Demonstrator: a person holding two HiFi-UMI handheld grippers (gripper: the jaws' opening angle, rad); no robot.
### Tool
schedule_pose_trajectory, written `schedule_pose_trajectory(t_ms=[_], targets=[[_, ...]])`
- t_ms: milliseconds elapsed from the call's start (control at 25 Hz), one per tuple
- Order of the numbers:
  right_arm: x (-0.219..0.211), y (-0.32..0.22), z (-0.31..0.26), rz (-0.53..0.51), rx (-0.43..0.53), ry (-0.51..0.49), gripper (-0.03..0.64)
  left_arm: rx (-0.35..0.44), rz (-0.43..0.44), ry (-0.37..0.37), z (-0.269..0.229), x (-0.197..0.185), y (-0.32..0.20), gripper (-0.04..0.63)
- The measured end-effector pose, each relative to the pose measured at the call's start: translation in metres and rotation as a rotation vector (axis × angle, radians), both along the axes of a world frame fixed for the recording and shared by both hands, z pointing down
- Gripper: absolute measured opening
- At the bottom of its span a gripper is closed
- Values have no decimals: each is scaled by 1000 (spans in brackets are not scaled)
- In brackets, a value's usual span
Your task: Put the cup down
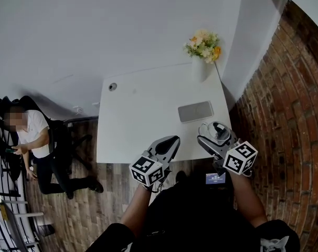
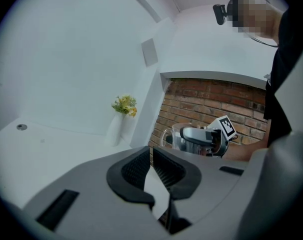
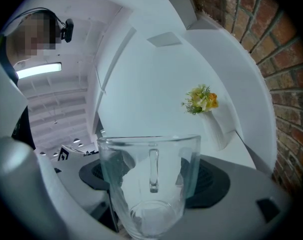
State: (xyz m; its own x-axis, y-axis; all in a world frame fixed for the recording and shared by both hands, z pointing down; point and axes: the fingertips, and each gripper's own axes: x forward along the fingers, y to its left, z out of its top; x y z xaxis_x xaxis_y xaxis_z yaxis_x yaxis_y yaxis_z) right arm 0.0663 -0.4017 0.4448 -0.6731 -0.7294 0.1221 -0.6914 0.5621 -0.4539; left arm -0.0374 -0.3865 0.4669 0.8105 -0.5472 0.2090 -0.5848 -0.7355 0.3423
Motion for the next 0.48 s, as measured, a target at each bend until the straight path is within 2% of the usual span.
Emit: schedule_pose_trajectory(t_ms=[240, 480], targets=[[-1, -9, 2, -33, 14, 28, 416, 4, -11, -7, -5, 0, 1, 28], [-6, -43, 25, -69, 31, 106, 416, -8, -32, -32, -3, 5, 0, 28]])
